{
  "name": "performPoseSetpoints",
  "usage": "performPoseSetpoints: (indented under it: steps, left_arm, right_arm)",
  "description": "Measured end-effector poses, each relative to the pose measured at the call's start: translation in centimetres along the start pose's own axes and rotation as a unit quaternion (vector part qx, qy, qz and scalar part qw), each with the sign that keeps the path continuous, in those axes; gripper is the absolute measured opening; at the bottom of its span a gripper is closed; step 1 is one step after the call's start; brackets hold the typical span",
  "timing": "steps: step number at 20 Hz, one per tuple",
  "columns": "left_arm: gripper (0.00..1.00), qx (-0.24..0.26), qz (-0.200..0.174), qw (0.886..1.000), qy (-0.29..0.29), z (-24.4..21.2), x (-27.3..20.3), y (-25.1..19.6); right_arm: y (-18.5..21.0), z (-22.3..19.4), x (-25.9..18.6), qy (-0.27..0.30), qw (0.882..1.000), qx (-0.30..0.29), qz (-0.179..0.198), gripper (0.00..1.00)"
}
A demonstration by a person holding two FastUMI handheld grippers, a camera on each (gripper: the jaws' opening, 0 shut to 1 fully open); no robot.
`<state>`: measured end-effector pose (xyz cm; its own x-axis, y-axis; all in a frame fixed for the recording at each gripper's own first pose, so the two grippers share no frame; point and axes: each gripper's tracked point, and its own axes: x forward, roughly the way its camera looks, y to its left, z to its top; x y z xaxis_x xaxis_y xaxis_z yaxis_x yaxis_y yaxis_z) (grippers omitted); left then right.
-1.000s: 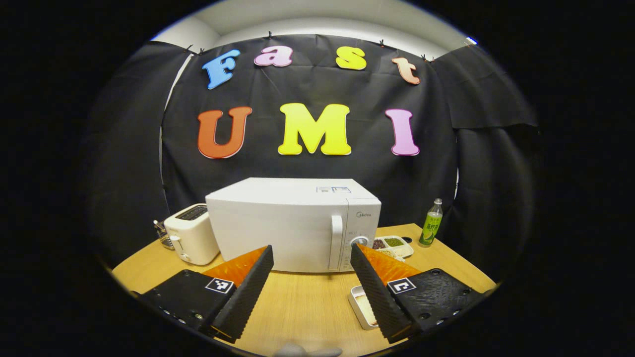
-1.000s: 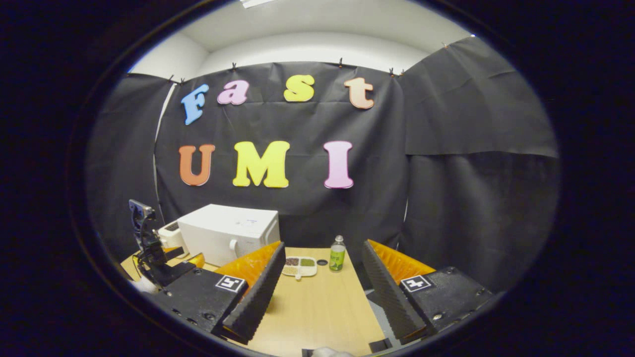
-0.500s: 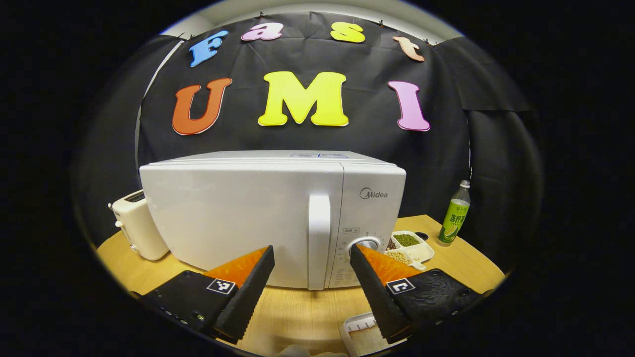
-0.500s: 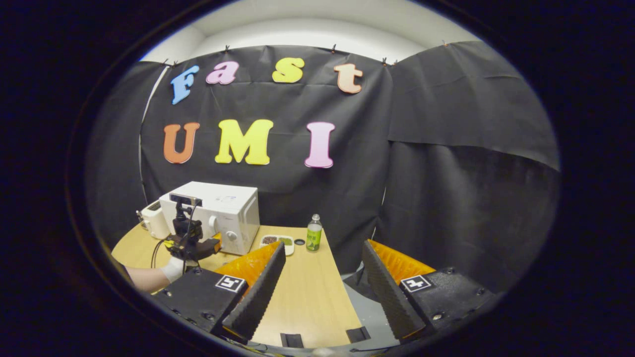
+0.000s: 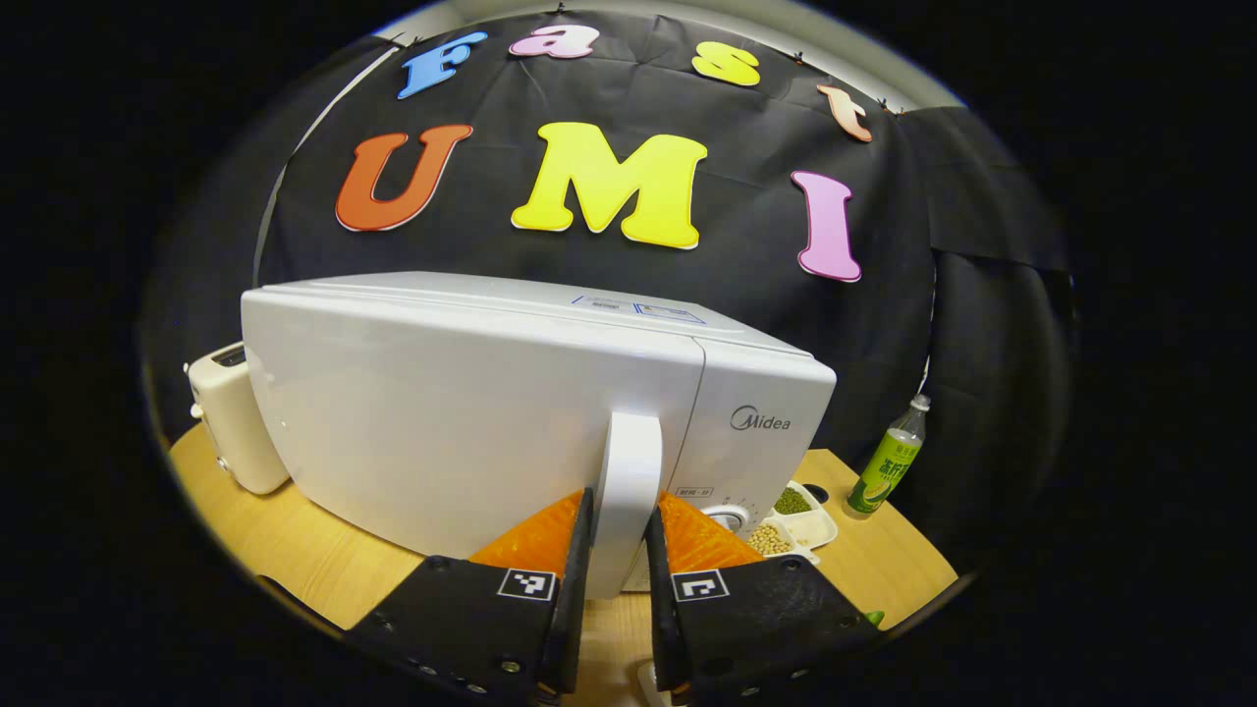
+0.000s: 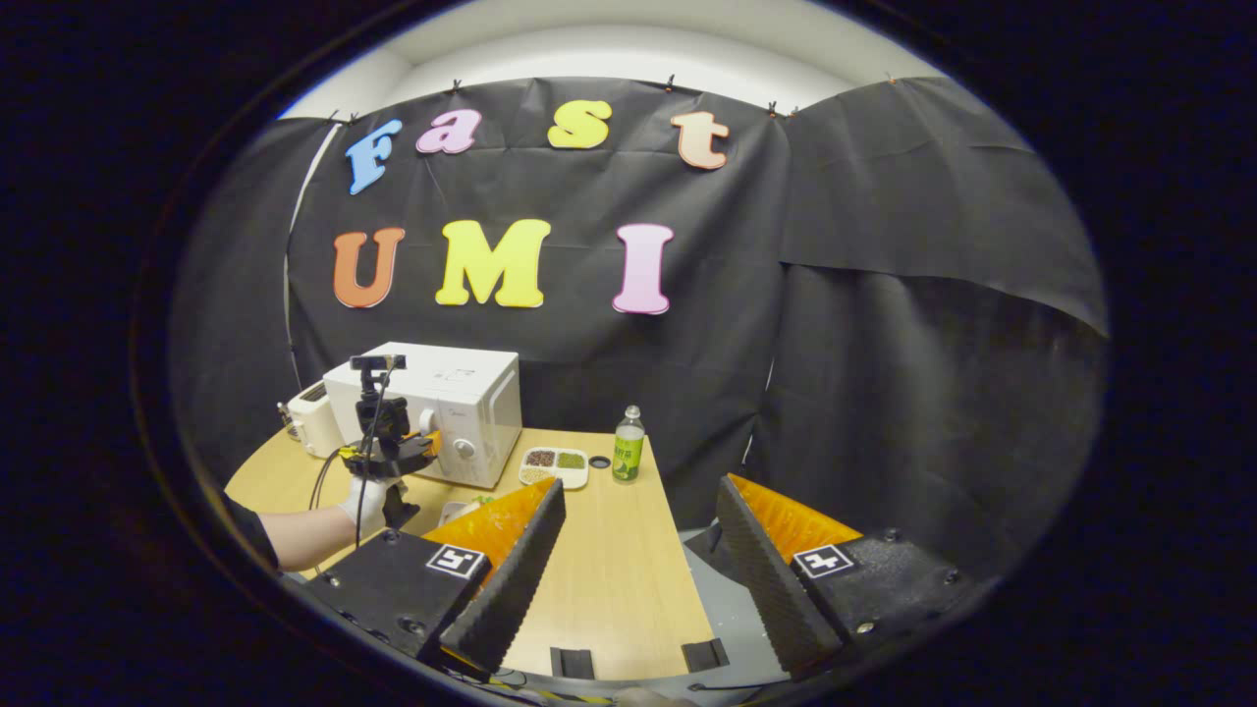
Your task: Open the microwave oven with the left hand, put the food in, and close the microwave oven.
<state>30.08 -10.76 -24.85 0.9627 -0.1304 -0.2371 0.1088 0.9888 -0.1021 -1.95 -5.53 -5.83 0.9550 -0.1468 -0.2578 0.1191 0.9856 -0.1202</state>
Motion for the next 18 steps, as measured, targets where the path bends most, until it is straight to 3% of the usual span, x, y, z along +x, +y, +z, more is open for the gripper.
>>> performPoseSetpoints:
  steps: [2, 5, 6, 7, 8, 12, 18]
  left_arm:
    - [0.21, 0.023, 0.005, 1.000, 0.004, 0.0, -0.3, 0.2]
    - [0.09, 0.013, 0.000, 1.000, 0.011, -0.3, -0.2, 0.3]
    - [0.08, 0.020, -0.001, 1.000, 0.013, -0.3, -0.3, 0.3]
    - [0.16, 0.020, -0.003, 1.000, 0.015, -0.3, -0.3, 0.3]
    - [0.07, 0.015, -0.006, 1.000, 0.021, -0.6, -0.6, 0.3]
    - [0.07, 0.019, -0.012, 1.000, 0.016, -1.5, -4.2, 0.9]
    - [0.07, 0.027, -0.015, 0.999, 0.017, -3.1, -11.0, 3.6]
  right_arm:
    - [0.3, 0.3, -0.1, -0.005, 1.000, 0.001, 0.007, 0.99]
    - [0.5, 0.5, -0.1, -0.007, 1.000, -0.003, 0.017, 0.99]
    - [0.6, 0.7, -0.1, -0.008, 1.000, -0.006, 0.019, 0.99]
    - [0.6, 0.7, 0.0, -0.009, 1.000, -0.007, 0.019, 0.99]
    - [0.6, 0.7, 0.0, -0.009, 1.000, -0.006, 0.020, 0.99]
    - [1.5, 0.3, 0.6, -0.006, 0.999, -0.004, 0.035, 0.99]
    - [6.6, 0.8, 1.7, -0.011, 0.996, -0.002, 0.092, 0.99]
